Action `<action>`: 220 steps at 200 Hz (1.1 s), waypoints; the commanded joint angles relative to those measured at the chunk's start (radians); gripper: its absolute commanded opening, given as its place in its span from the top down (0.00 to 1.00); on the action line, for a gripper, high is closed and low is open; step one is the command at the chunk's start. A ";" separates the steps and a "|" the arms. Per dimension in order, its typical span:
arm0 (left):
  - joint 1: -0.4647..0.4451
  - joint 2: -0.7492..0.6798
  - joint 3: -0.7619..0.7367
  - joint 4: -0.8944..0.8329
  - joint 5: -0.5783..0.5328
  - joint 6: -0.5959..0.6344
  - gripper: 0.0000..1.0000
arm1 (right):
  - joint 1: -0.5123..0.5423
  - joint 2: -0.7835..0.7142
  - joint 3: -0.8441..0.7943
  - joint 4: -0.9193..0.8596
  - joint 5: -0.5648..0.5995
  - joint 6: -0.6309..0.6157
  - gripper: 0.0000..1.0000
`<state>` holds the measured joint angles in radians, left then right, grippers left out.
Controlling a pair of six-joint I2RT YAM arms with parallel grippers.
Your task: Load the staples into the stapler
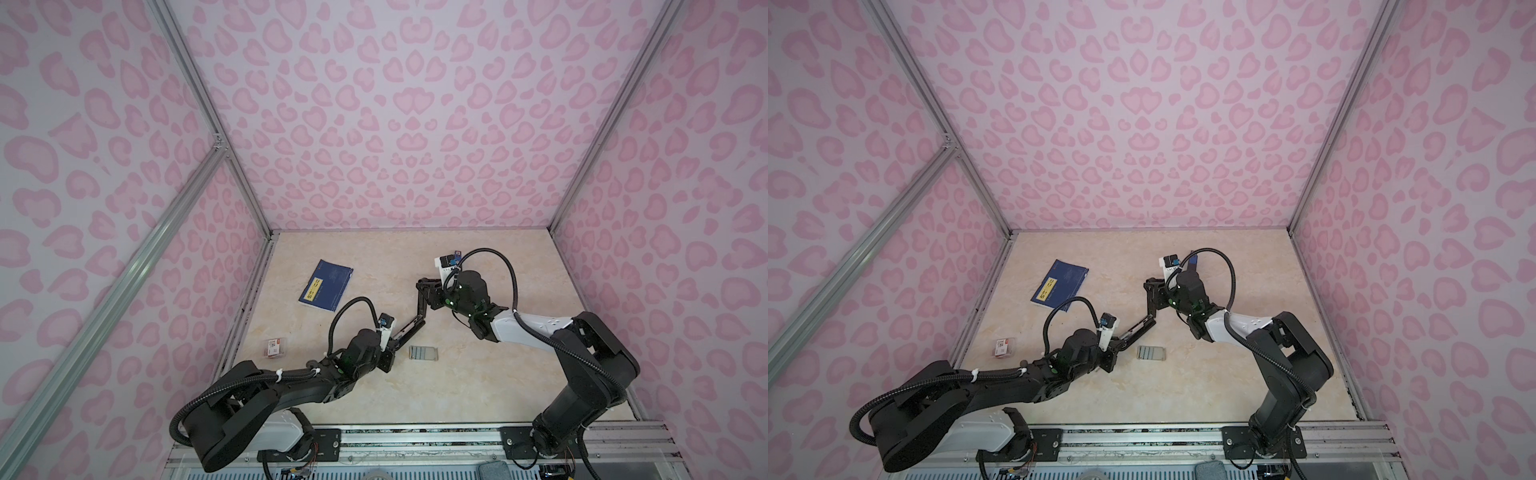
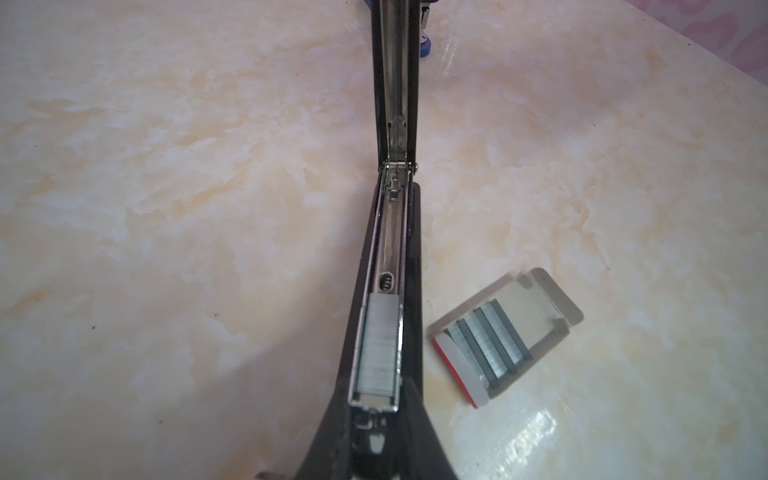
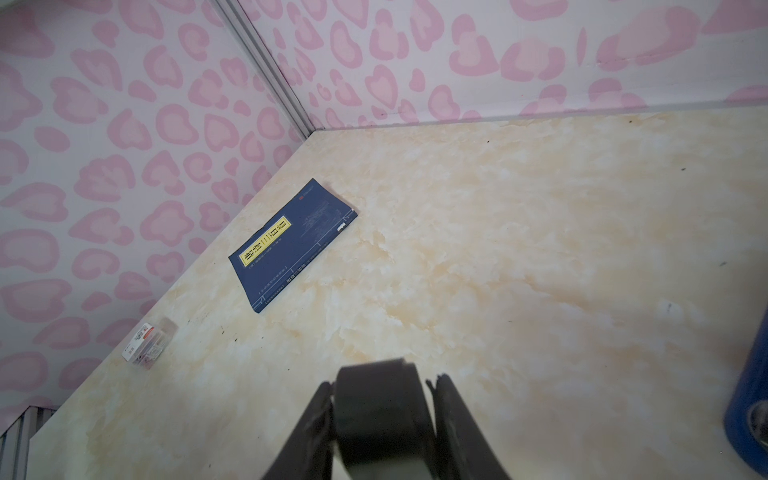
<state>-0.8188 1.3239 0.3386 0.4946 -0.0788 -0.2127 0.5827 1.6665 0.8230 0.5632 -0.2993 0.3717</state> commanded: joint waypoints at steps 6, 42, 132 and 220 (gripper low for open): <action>-0.002 -0.010 0.017 0.071 -0.003 0.029 0.88 | 0.046 -0.006 0.006 -0.130 -0.015 -0.018 0.63; 0.000 -0.015 0.017 0.070 -0.001 0.032 0.88 | 0.084 -0.026 0.001 -0.147 0.008 -0.044 0.63; 0.000 -0.020 0.022 0.065 -0.004 0.042 0.88 | 0.183 -0.051 0.019 -0.211 0.069 -0.135 0.63; 0.001 -0.028 0.027 0.055 -0.010 0.045 0.89 | 0.260 -0.048 0.033 -0.237 0.097 -0.193 0.63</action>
<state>-0.8162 1.3010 0.3477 0.4931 -0.1173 -0.1829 0.8150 1.6096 0.8501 0.3870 -0.0704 0.0814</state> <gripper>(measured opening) 0.191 0.373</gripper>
